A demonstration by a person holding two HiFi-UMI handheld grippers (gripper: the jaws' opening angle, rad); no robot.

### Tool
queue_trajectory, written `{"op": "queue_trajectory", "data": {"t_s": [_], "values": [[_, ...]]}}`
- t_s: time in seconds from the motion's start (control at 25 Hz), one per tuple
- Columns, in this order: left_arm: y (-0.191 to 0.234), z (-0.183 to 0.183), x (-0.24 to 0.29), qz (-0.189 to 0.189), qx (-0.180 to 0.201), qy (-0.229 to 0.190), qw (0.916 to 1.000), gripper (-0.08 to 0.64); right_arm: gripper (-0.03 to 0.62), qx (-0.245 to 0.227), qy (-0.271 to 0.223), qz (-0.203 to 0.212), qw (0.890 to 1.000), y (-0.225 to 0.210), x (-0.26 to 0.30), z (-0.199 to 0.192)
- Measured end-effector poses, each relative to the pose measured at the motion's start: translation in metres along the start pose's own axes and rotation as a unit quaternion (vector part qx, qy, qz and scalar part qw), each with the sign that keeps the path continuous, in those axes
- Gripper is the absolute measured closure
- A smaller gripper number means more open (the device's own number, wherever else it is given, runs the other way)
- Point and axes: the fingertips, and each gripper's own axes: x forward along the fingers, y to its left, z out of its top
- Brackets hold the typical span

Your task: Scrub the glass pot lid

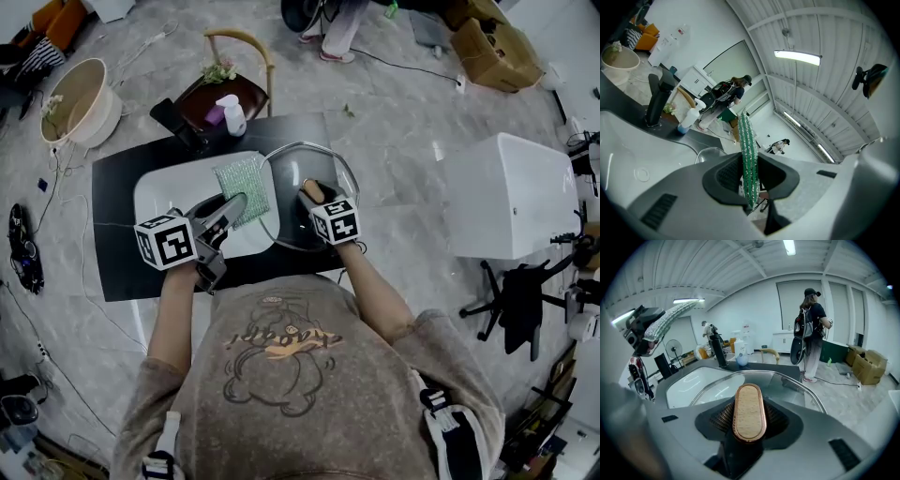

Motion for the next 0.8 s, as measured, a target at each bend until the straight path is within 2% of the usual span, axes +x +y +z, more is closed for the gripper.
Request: {"op": "queue_trajectory", "data": {"t_s": [0.44,0.8], "values": [[0.005,0.000,0.005,-0.003,-0.007,0.003,1.0000,0.476,0.408,-0.039,0.035,-0.013,0.999,0.004,0.012,-0.013],[0.002,-0.003,0.019,-0.009,-0.008,0.013,0.9998,0.476,0.407,-0.062,0.030,-0.015,0.998,0.006,0.010,-0.005]]}}
